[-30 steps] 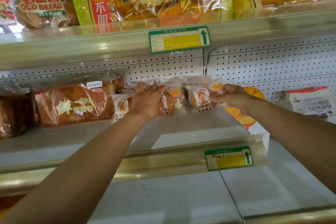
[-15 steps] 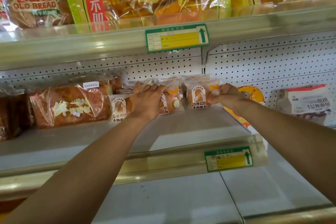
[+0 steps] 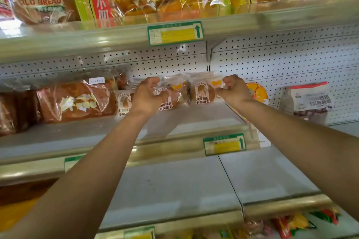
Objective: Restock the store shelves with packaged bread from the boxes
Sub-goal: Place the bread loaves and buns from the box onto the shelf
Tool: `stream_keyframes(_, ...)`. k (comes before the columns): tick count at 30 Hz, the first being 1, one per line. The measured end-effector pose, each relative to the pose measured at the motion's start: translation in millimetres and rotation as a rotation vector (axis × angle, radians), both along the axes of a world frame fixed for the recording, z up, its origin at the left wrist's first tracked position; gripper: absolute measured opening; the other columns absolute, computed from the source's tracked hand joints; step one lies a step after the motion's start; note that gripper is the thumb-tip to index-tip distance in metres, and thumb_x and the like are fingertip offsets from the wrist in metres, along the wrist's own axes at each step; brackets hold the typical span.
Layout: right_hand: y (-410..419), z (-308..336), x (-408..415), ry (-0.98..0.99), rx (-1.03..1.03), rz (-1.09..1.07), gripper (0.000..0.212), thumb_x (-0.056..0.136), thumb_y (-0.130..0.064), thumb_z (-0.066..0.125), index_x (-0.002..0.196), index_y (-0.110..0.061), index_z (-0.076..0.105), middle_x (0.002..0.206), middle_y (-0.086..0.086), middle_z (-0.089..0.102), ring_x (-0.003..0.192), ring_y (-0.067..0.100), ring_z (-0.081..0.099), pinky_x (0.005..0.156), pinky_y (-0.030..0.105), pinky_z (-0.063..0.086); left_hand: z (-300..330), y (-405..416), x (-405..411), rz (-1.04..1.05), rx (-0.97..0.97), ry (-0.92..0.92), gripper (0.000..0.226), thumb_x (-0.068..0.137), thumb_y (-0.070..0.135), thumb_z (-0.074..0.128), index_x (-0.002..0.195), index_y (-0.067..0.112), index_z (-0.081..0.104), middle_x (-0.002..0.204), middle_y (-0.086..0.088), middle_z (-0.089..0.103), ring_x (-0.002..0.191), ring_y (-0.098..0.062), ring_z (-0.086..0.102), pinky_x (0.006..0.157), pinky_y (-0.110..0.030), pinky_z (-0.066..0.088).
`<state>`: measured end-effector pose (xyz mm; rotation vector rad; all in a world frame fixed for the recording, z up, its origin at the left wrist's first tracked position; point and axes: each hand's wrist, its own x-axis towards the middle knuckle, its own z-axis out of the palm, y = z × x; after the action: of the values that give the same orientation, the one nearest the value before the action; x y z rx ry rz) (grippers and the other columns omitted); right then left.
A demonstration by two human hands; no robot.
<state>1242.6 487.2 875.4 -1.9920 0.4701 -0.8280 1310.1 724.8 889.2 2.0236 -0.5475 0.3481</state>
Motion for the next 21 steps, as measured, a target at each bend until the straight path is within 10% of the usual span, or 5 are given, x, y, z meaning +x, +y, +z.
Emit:
stream_keyframes(9,59,-29,-102,-0.284,-0.245,0.281,0.01,0.09,-0.001,0.061,0.096,-0.004,0.068,0.096,0.007,0.066,0.089,0.016,0.06,0.088,0.023,0.048,-25,42,-149,-0.114,-0.726,0.372,0.011,0.091,0.008,0.067,0.092,0.018,0.066,0.095,-0.007,0.073,0.077,-0.023,0.07,0.065,-0.034,0.06)
stream_keyframes(21,171,-81,-210,-0.142,-0.187,0.608,0.015,0.097,-0.013,0.056,0.093,-0.004,0.066,0.079,-0.002,0.063,0.062,0.021,0.061,0.049,0.01,0.039,-117,151,-294,0.146,-0.859,0.54,0.008,0.098,0.013,0.057,0.098,0.018,0.063,0.086,-0.003,0.074,0.067,-0.015,0.07,0.059,-0.026,0.057)
